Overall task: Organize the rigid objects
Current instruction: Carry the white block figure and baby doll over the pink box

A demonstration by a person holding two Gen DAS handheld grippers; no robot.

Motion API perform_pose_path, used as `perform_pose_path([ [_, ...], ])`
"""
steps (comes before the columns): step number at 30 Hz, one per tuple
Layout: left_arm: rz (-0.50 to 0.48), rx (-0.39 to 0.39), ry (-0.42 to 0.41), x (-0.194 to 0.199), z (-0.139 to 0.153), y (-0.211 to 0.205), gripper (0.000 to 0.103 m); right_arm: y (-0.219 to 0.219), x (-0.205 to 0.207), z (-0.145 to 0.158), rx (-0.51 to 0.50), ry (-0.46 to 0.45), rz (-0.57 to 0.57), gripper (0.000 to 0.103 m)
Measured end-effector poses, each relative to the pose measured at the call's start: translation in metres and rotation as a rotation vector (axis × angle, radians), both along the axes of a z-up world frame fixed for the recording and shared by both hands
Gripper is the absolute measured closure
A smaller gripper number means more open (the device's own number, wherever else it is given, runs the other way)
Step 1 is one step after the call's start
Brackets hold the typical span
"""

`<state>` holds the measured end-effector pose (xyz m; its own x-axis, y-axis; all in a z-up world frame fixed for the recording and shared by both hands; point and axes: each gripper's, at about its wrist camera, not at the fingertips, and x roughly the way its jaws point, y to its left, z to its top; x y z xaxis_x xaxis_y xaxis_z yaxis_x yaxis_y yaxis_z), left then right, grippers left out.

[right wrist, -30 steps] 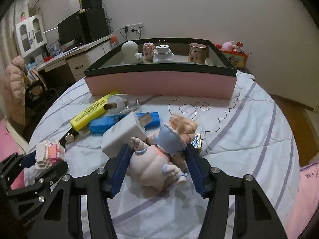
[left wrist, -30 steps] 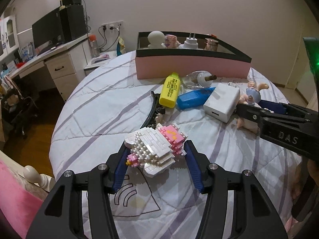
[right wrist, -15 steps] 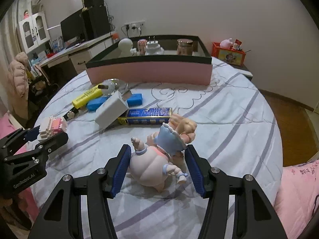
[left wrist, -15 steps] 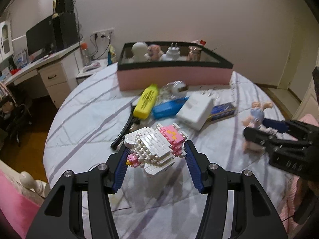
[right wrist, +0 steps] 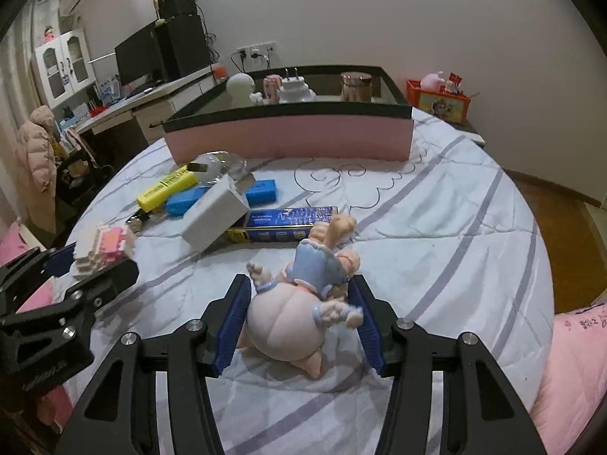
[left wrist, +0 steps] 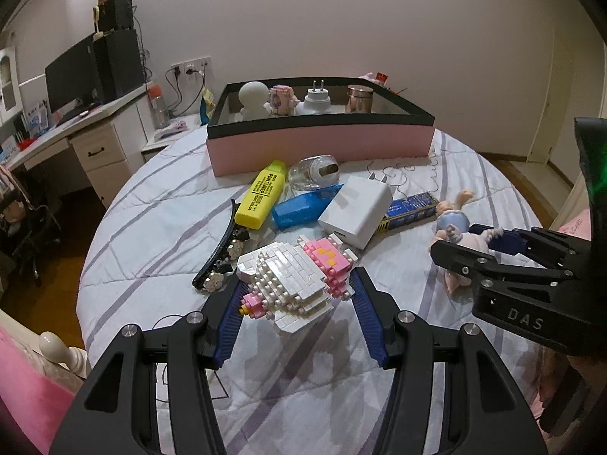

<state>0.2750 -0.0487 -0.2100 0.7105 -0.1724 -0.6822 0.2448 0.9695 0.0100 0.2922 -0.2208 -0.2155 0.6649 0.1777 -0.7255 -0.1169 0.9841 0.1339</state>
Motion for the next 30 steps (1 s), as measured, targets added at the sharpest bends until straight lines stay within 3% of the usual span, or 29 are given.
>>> perform_pose_path([
  [5, 0.002, -0.003, 0.006, 0.003, -0.002, 0.000, 0.048, 0.000, 0.007, -0.007, 0.013, 0.014, 0.004, 0.048],
  [13, 0.006, -0.014, -0.021, 0.004, 0.005, 0.001, 0.048, 0.000, -0.004, -0.001, 0.031, -0.043, 0.018, 0.048],
  [15, 0.009, -0.019, -0.030, 0.004, 0.009, 0.002, 0.048, 0.000, -0.008, 0.004, 0.037, -0.072, 0.016, 0.056],
  [26, 0.022, -0.035, -0.064, -0.002, 0.023, 0.006, 0.048, 0.006, -0.017, 0.023, 0.042, -0.138, 0.027, 0.055],
  [30, 0.045, -0.052, -0.118, -0.005, 0.041, 0.007, 0.048, 0.008, -0.028, 0.044, 0.030, -0.214, 0.018, 0.055],
])
